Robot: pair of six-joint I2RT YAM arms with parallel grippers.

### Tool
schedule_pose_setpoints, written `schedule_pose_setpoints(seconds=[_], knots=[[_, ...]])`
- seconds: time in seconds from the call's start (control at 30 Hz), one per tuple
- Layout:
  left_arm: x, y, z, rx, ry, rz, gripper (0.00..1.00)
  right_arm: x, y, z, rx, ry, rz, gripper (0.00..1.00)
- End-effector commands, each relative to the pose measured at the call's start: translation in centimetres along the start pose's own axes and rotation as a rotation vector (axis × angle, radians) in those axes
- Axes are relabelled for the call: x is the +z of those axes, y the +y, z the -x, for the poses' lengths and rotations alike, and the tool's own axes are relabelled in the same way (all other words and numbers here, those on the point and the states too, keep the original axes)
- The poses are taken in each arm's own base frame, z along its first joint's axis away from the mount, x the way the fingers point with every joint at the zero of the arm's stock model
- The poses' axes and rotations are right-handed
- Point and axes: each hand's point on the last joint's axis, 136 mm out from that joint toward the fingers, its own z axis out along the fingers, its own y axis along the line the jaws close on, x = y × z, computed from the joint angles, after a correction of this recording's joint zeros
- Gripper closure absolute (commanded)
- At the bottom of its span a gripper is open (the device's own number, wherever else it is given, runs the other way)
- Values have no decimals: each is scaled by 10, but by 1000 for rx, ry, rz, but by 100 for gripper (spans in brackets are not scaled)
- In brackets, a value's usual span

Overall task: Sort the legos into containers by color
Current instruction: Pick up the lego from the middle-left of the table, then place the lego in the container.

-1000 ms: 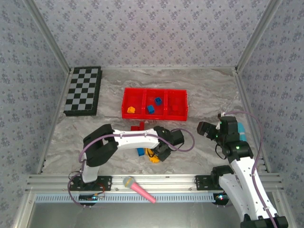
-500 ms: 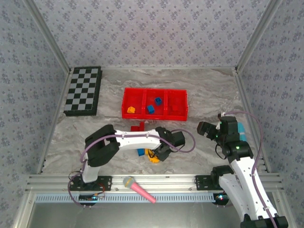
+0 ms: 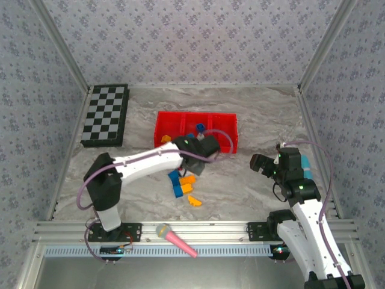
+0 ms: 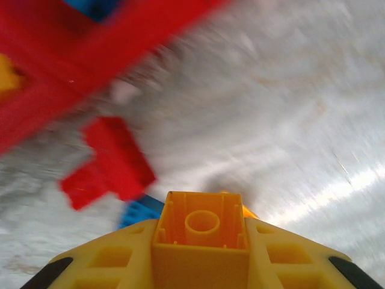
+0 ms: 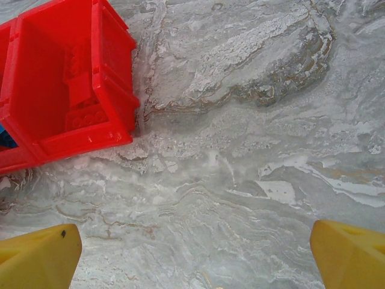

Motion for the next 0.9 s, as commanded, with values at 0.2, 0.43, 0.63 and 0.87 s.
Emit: schedule_pose_setpoints(seconds=[0.2,0.43,0.63,0.87], knots=[[-9,126,80,-285,-159,81,76,-3,-4,2,8,-18,-17,0],[35,168,107,-394,-142,99,77,-4,-3,2,3,-20,-11,0],[71,175,116,-434,-112,80,74,-4,-2,2,3,-19,-5,0],[84,174,119,-441,-112,45,52,-2,-2,2,1,-14,-8,0]])
